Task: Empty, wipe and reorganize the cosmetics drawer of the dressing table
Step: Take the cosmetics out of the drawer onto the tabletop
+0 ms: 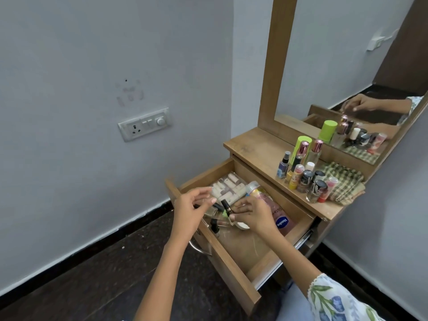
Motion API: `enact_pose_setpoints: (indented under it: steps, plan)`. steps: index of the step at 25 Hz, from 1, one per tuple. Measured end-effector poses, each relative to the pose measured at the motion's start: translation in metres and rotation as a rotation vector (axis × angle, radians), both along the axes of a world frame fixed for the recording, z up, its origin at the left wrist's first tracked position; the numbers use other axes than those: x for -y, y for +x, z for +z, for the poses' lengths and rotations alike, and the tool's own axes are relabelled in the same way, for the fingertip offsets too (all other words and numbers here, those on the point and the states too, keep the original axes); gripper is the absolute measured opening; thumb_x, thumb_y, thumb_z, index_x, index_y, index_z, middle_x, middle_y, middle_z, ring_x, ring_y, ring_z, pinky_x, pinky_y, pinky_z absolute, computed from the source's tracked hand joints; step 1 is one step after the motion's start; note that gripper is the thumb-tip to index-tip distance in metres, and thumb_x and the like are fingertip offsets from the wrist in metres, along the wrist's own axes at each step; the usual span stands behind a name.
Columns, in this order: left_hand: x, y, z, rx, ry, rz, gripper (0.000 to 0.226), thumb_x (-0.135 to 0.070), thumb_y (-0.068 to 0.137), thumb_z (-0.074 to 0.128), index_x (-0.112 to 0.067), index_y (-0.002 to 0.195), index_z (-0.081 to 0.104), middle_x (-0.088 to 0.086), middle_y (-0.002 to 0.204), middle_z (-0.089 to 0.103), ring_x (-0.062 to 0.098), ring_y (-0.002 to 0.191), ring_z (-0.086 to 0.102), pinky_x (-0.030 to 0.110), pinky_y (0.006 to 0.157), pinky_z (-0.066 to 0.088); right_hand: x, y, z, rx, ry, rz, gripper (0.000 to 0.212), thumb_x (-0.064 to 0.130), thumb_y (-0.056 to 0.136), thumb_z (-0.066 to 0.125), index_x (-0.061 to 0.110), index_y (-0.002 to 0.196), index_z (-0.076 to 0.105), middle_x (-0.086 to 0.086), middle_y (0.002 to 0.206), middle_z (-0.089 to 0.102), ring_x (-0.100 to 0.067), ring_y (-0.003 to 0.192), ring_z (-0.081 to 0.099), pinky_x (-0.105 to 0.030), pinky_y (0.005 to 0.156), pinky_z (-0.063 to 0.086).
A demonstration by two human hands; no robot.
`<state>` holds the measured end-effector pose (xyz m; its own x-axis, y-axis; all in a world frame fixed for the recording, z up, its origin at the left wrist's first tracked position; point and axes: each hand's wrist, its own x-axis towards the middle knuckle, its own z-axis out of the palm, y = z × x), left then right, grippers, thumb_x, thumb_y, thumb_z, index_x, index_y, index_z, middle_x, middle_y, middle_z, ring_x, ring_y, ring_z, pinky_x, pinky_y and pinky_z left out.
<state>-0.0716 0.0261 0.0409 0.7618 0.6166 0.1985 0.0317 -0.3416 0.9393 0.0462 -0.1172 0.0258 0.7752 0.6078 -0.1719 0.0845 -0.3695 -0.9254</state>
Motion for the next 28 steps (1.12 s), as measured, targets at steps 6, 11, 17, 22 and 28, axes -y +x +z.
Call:
enact_pose_setpoints:
  steps: [6,11,17,22,28]
  plan:
    - [0.018,0.005,0.007,0.068,-0.144,-0.085,0.023,-0.011,0.079,0.075,-0.022,0.098,0.073,-0.010,0.085,0.075,0.005,0.084,0.070,0.010,0.069,0.050,-0.001,-0.013,0.024,0.038,0.398,0.050,0.027,-0.001,0.070,0.080,0.009,0.093,0.069,-0.005,0.090,0.074,-0.014,0.084,0.072,-0.023,0.076,0.057]
    - [0.008,0.000,0.009,0.098,-0.106,0.063,0.017,-0.014,0.079,0.075,-0.021,0.094,0.071,-0.009,0.086,0.074,0.005,0.083,0.070,0.013,0.069,0.052,-0.011,-0.012,0.017,0.116,0.251,0.138,0.038,-0.004,0.078,0.072,0.014,0.111,0.067,0.002,0.105,0.071,-0.009,0.099,0.067,-0.022,0.087,0.055]
    - [0.000,-0.004,0.010,0.098,-0.036,0.151,0.019,-0.016,0.080,0.074,-0.031,0.091,0.068,-0.013,0.086,0.073,0.000,0.083,0.067,0.011,0.071,0.051,-0.020,-0.017,-0.022,0.504,-0.277,0.473,0.045,0.000,0.082,0.065,0.018,0.123,0.059,-0.001,0.120,0.065,-0.014,0.110,0.060,-0.030,0.092,0.052]
    - [0.006,-0.003,0.014,0.081,0.002,0.155,0.022,-0.016,0.080,0.074,-0.034,0.090,0.066,-0.015,0.085,0.071,-0.002,0.083,0.066,0.008,0.068,0.049,-0.023,-0.019,-0.031,0.584,-0.282,0.498,0.023,0.010,0.090,0.058,0.013,0.113,0.061,-0.005,0.109,0.069,-0.018,0.101,0.064,-0.036,0.089,0.052]
    - [0.035,0.010,0.020,0.113,-0.019,0.065,0.018,-0.015,0.079,0.075,-0.027,0.091,0.069,-0.011,0.084,0.072,0.001,0.082,0.067,0.012,0.071,0.052,0.037,-0.011,-0.003,0.518,-0.171,0.167,0.022,0.016,0.093,0.058,0.016,0.115,0.058,-0.002,0.108,0.068,-0.013,0.100,0.064,-0.030,0.087,0.054]
